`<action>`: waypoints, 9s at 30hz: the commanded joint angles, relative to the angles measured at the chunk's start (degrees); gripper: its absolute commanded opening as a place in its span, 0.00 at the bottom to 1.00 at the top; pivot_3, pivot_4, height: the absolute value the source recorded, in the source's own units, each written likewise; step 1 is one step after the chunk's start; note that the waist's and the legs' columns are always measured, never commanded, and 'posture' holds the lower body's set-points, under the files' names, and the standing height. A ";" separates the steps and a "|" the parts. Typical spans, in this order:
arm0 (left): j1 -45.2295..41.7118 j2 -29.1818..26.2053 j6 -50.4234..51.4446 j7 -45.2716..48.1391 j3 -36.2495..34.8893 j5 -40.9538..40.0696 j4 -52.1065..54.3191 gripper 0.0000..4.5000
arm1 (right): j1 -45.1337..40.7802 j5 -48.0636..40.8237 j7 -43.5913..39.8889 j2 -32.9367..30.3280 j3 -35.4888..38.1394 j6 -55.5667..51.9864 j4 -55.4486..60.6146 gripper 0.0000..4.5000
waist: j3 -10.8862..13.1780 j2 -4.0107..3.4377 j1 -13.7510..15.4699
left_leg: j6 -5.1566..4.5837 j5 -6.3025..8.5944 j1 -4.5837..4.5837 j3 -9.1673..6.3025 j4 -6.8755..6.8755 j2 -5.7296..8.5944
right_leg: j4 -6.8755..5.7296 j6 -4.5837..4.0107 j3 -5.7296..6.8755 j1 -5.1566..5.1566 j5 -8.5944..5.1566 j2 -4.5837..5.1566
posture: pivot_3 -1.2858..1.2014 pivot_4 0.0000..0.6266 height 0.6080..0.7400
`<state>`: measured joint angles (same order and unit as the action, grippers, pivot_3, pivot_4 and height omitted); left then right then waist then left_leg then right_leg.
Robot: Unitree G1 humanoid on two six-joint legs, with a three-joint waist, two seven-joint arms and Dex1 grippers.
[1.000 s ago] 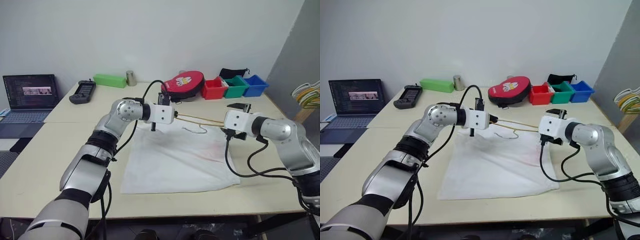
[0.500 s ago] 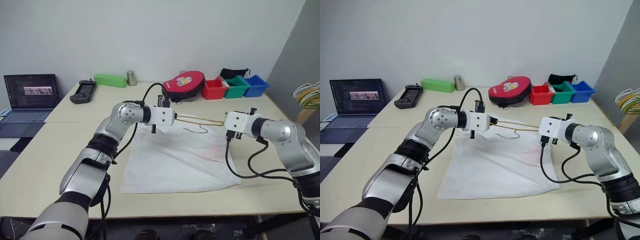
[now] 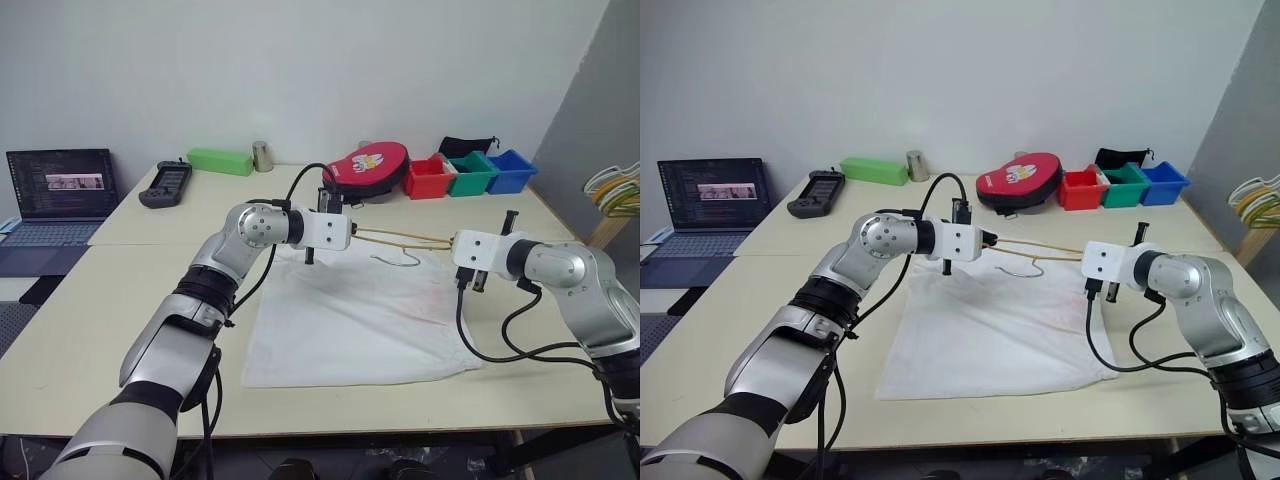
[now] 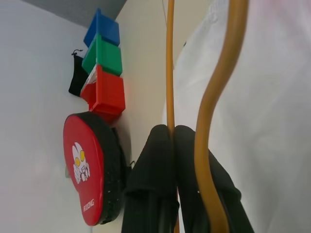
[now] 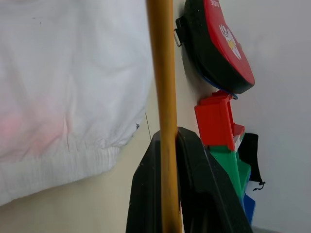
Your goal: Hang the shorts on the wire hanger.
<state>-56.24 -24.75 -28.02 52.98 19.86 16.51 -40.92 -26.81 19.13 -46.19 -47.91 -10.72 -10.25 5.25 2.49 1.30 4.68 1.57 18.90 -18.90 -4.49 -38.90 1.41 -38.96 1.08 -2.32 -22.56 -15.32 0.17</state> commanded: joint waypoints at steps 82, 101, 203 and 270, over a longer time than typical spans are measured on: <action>23.81 -5.43 36.52 11.29 -9.20 -28.99 40.83 0.99 | 18.65 -57.56 -27.92 -13.81 4.87 -63.82 -7.17 0.00 | -0.03 -0.07 1.90 | -0.02 0.01 0.10 -0.13 -0.04 -0.13 | 0.31 0.10 0.01 0.33 -0.04 0.04 | 0.62 0.00 1.00; 23.55 -5.79 34.04 11.02 -9.20 -27.01 40.06 0.99 | 0.22 -57.71 -19.12 0.69 9.92 -72.56 -28.18 0.00 | -0.02 -0.05 3.72 | -0.04 0.02 0.02 -0.18 -0.01 -0.12 | 0.34 0.03 0.07 0.27 0.00 0.10 | 0.63 0.00 1.00; -19.24 -1.80 -8.04 2.04 -1.86 4.32 -30.51 0.00 | -3.38 7.32 13.17 12.25 -5.91 -15.46 14.98 0.00 | 0.08 0.15 1.41 | -0.05 0.03 -0.95 -0.06 -0.07 0.06 | -0.04 -0.03 0.25 -0.96 0.05 0.00 | 0.59 0.00 1.00; -2.98 -9.93 -0.46 14.10 -5.87 -7.46 -8.65 0.00 | -3.18 -35.65 3.02 19.05 3.54 -39.30 -0.09 0.73 | -0.10 0.29 3.09 | -0.11 -0.01 -0.73 -0.08 -0.19 -0.02 | -0.16 -0.13 0.25 -0.77 0.27 -0.10 | 0.63 0.00 1.00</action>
<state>-57.76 -34.47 -28.63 68.05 15.56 10.24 -51.56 -28.64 -16.42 -44.19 -29.43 -9.04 -51.06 5.41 2.39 1.60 7.77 1.46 18.89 -19.63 -4.58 -39.09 1.38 -39.12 0.95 -2.07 -23.33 -15.05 0.07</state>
